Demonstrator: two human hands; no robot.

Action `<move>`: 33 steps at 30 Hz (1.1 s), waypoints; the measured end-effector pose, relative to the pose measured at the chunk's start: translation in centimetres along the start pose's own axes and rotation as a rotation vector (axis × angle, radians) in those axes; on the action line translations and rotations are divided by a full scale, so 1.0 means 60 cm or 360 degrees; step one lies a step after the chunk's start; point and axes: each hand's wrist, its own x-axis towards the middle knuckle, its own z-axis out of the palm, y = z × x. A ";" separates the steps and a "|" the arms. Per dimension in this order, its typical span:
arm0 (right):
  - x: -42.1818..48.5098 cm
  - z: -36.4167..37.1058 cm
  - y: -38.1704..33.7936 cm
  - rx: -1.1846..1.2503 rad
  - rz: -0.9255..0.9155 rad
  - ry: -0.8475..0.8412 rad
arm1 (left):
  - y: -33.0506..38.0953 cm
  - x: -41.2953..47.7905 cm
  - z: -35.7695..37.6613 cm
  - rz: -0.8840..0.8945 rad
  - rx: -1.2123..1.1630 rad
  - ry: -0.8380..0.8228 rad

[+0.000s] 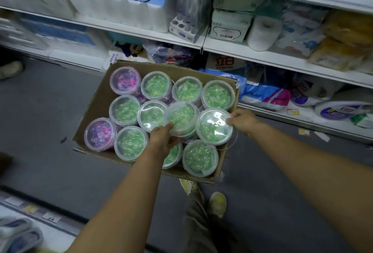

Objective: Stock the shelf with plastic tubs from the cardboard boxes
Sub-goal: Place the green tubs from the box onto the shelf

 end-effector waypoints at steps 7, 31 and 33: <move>-0.029 -0.033 -0.007 0.0171 -0.0054 -0.0075 | 0.007 -0.014 -0.004 0.0120 -0.0176 -0.0043; -0.206 -0.364 -0.158 0.0969 -0.0048 0.0004 | 0.165 -0.253 0.086 0.0417 -0.0179 -0.0418; -0.235 -0.400 -0.174 0.1047 -0.0114 0.0068 | 0.192 -0.288 0.105 0.0457 -0.0148 -0.0469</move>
